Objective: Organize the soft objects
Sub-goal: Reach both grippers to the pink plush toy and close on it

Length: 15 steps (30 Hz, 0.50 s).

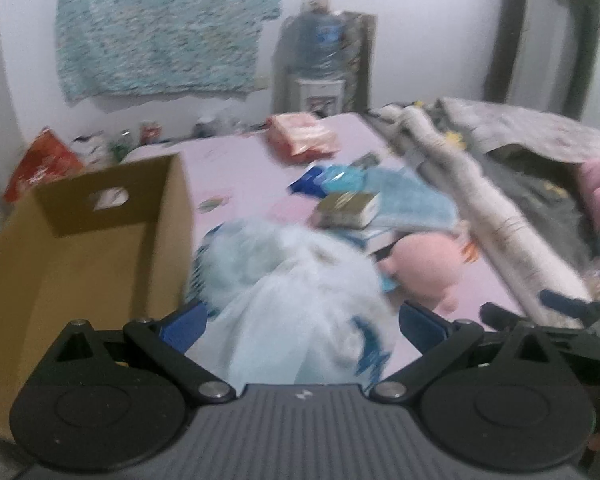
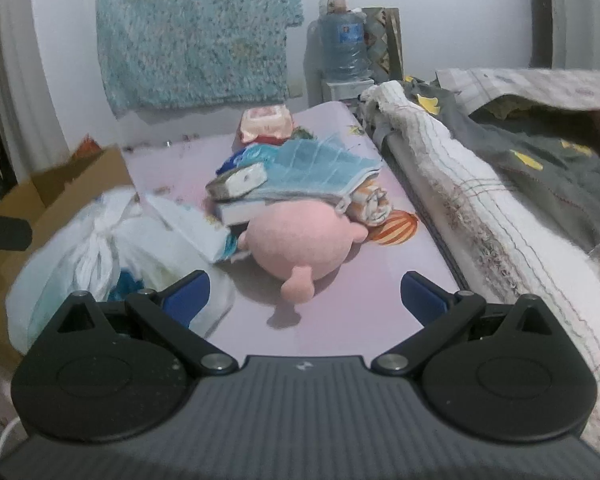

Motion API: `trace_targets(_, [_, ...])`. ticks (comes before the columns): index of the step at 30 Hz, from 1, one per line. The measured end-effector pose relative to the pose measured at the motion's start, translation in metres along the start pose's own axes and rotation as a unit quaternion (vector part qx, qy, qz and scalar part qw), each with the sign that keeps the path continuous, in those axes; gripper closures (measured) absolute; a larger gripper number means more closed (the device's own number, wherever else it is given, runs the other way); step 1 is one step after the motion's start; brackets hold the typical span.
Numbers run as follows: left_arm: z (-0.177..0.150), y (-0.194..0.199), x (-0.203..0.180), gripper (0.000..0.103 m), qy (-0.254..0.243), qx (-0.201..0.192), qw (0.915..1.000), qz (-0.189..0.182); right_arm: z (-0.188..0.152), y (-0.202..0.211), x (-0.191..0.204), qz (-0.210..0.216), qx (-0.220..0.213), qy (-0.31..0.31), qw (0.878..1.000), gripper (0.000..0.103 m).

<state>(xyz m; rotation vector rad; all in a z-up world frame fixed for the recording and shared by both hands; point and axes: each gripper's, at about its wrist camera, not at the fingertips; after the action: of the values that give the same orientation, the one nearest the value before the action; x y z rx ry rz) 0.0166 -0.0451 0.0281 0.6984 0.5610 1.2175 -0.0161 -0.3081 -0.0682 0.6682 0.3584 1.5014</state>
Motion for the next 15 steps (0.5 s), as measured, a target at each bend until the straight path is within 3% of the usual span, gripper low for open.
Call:
trace_targets(6, [0.035,-0.013,-0.020,0.012,-0.028,-0.023,0.9993,-0.013,0.018,-0.019,-0.040,0.068,-0.014,-0.094,0.993,0.001])
trace_targets(11, [0.051,-0.047,-0.041,0.050,-0.040,0.011,0.9990,-0.018,0.031,-0.057,-0.066,0.107,-0.007,-0.170,0.980,0.002])
trace_targets(15, [0.053,-0.071,-0.054,0.067,-0.040,0.038,0.9985,-0.005,0.041,-0.095,-0.073,0.124,0.010,-0.207,0.970,0.003])
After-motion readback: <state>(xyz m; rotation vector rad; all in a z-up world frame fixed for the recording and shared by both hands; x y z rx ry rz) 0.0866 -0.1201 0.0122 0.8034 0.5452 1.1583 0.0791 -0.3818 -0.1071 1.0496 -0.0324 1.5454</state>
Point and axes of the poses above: each gripper's, at about its wrist camera, not at the fingertips, and y roughly against the way its jaws point, x to its left, z to its top, and after that the axes turned 4 degrees about x, right-handed
